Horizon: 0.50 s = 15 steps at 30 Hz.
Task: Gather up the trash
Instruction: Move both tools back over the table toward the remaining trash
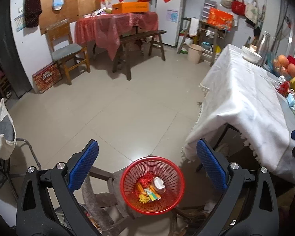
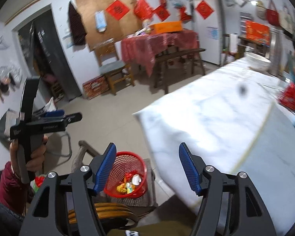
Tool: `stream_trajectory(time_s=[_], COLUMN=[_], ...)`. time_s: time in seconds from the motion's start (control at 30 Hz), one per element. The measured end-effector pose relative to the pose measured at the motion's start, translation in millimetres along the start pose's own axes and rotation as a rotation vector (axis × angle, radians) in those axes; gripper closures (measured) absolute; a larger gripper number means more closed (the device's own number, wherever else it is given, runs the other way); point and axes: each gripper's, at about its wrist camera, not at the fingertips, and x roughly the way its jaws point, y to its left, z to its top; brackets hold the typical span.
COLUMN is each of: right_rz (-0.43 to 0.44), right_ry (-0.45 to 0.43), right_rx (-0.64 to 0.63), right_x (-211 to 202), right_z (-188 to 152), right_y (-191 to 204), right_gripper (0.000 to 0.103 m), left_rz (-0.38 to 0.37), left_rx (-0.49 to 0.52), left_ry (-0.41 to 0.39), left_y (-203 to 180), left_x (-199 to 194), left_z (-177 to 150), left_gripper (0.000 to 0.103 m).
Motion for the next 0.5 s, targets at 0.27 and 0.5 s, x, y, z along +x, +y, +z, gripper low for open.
stream_trajectory(time_s=[0.27,0.5], right_rz=[-0.099,-0.227], right_ry=[-0.077,-0.161], right_rx=[0.127,0.220], right_x=[-36.7,-80.1], right_z=[-19.4,-46.2], right_y=[-59.6,-119.8], right_gripper=[0.033,0.033], left_rz=[-0.071,-0.167], left_rx=[0.077,0.167], left_ry=[0.004,0.013], left_y=[-56.4,-124.7], left_x=[-1.6,0.1], left_z=[4.0,6.2], left_gripper=[0.007,0.007])
